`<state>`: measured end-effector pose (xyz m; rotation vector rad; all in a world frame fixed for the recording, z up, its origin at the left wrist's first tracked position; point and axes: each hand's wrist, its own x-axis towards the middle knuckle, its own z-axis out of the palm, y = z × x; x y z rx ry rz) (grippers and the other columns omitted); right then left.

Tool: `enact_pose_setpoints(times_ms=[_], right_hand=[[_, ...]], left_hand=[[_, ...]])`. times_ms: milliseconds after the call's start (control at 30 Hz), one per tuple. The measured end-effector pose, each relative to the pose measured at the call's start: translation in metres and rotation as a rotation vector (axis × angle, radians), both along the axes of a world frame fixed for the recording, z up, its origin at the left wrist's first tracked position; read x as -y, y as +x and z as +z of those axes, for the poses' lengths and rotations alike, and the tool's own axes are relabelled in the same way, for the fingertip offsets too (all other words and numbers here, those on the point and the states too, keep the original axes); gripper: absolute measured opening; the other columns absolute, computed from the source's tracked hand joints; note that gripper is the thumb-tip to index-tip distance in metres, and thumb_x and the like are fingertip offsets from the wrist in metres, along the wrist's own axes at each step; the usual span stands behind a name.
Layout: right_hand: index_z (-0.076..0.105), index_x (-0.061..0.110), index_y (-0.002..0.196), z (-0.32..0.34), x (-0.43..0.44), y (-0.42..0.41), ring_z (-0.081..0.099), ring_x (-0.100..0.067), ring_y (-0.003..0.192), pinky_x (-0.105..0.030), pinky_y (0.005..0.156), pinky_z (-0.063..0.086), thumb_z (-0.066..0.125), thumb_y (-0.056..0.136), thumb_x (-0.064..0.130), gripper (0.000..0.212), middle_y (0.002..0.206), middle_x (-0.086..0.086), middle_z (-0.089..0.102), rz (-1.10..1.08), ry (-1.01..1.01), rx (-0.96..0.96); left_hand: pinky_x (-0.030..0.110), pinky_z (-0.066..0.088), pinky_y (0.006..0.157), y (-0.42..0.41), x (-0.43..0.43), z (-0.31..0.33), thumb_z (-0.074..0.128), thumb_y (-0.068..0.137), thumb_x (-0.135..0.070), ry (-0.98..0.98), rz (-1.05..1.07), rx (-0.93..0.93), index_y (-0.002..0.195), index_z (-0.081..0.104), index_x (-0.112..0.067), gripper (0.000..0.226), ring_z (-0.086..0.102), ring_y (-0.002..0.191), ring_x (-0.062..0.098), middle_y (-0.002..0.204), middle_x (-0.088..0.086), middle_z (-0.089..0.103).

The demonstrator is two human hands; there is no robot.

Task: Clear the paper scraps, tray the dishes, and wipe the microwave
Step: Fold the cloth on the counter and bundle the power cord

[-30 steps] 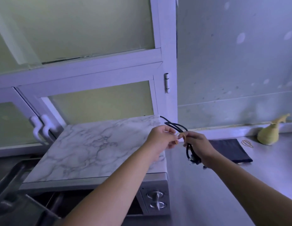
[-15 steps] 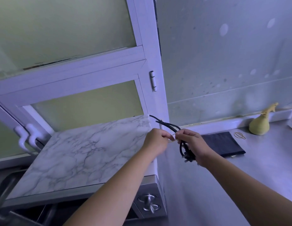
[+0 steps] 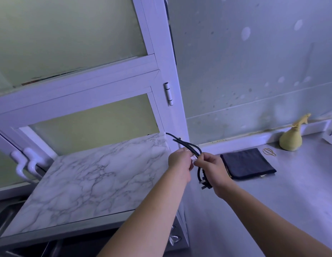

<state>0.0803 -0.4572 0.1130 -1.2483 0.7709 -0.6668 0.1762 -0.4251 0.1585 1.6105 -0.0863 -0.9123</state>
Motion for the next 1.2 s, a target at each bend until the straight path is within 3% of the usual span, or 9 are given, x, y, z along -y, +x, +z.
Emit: enact_pose_setpoints(times_ms=[167, 300, 500, 567, 767, 867, 967, 1067, 1200], right_hand=[[0.042, 0.021, 0.056, -0.007, -0.004, 0.0, 0.026, -0.013, 0.041, -0.02, 0.038, 0.033, 0.061, 0.085, 0.004, 0.038, 0.052, 0.004, 0.03, -0.022, -0.064, 0.01], [0.043, 0.018, 0.06, -0.007, -0.002, 0.0, 0.026, -0.017, 0.038, -0.023, 0.038, 0.034, 0.061, 0.084, 0.008, 0.032, 0.05, 0.001, 0.029, -0.043, -0.024, -0.012], [0.042, 0.019, 0.056, -0.009, -0.007, -0.001, 0.029, -0.011, 0.038, -0.02, 0.038, 0.03, 0.061, 0.086, 0.005, 0.038, 0.049, 0.005, 0.035, -0.003, -0.121, 0.052], [0.041, 0.018, 0.056, -0.01, -0.007, -0.003, 0.028, -0.013, 0.043, -0.022, 0.037, 0.028, 0.065, 0.086, 0.009, 0.04, 0.052, 0.005, 0.033, 0.013, -0.14, 0.072], [0.043, 0.021, 0.062, -0.017, -0.019, -0.011, 0.036, -0.015, 0.049, -0.027, 0.047, 0.039, 0.061, 0.092, 0.022, 0.035, 0.055, 0.008, 0.038, 0.023, -0.081, 0.02], [0.054, 0.017, 0.063, -0.025, -0.034, -0.017, 0.055, -0.019, 0.08, -0.035, 0.07, 0.047, 0.067, 0.091, 0.017, 0.031, 0.089, 0.014, 0.059, -0.171, -0.188, -0.024], [0.067, 0.025, 0.068, -0.026, -0.052, -0.033, 0.041, -0.013, 0.12, -0.029, 0.089, 0.041, 0.073, 0.086, 0.016, 0.021, 0.12, 0.011, 0.052, -0.409, -0.423, -0.153], [0.066, 0.022, 0.071, -0.018, -0.066, -0.049, 0.048, -0.009, 0.119, -0.029, 0.092, 0.04, 0.075, 0.085, 0.007, 0.023, 0.103, 0.013, 0.064, -0.424, -0.57, -0.067], [0.064, 0.016, 0.073, -0.007, -0.079, -0.061, 0.064, -0.009, 0.088, -0.014, 0.078, 0.043, 0.067, 0.083, 0.019, 0.011, 0.082, 0.007, 0.069, -0.31, -0.332, 0.13]], left_hand=[[0.022, 0.039, 0.057, 0.001, -0.001, -0.008, 0.061, 0.085, 0.003, -0.037, 0.144, -0.023, 0.075, 0.049, -0.018, 0.026, 0.054, 0.064, 0.022, 0.079, 0.008, 0.061], [0.026, 0.035, 0.058, 0.004, 0.003, -0.017, 0.07, 0.087, -0.011, -0.131, 0.162, -0.122, 0.09, 0.051, -0.016, 0.02, 0.049, 0.066, 0.019, 0.07, 0.002, 0.051], [0.028, 0.044, 0.067, 0.005, 0.006, -0.009, 0.082, 0.08, -0.037, -0.101, -0.101, -0.25, 0.083, 0.056, -0.008, 0.039, 0.047, 0.065, 0.021, 0.069, 0.005, 0.049], [0.032, 0.05, 0.077, 0.01, 0.008, -0.005, 0.074, 0.09, -0.027, -0.093, -0.192, -0.294, 0.095, 0.058, -0.004, 0.028, 0.057, 0.073, 0.026, 0.084, 0.012, 0.064], [0.027, 0.054, 0.058, 0.015, 0.018, -0.008, 0.051, 0.102, -0.006, -0.055, -0.221, -0.337, 0.085, 0.055, 0.002, 0.019, 0.061, 0.071, 0.02, 0.077, 0.009, 0.058], [0.029, 0.059, 0.054, 0.012, 0.027, -0.013, 0.047, 0.103, -0.001, -0.082, -0.172, -0.305, 0.088, 0.053, 0.003, 0.016, 0.063, 0.072, 0.022, 0.076, 0.01, 0.054], [0.033, 0.058, 0.058, 0.003, 0.034, -0.018, 0.042, 0.104, 0.001, -0.106, -0.14, -0.265, 0.093, 0.049, 0.002, 0.012, 0.065, 0.071, 0.024, 0.078, 0.011, 0.051], [0.035, 0.057, 0.062, -0.006, 0.04, -0.021, 0.035, 0.105, 0.001, -0.13, -0.106, -0.254, 0.096, 0.047, 0.001, 0.015, 0.065, 0.067, 0.026, 0.079, 0.011, 0.049], [0.032, 0.057, 0.054, -0.01, 0.048, -0.02, 0.028, 0.105, 0.003, -0.17, -0.07, -0.233, 0.114, 0.043, 0.004, 0.018, 0.064, 0.064, 0.026, 0.082, 0.012, 0.052]])
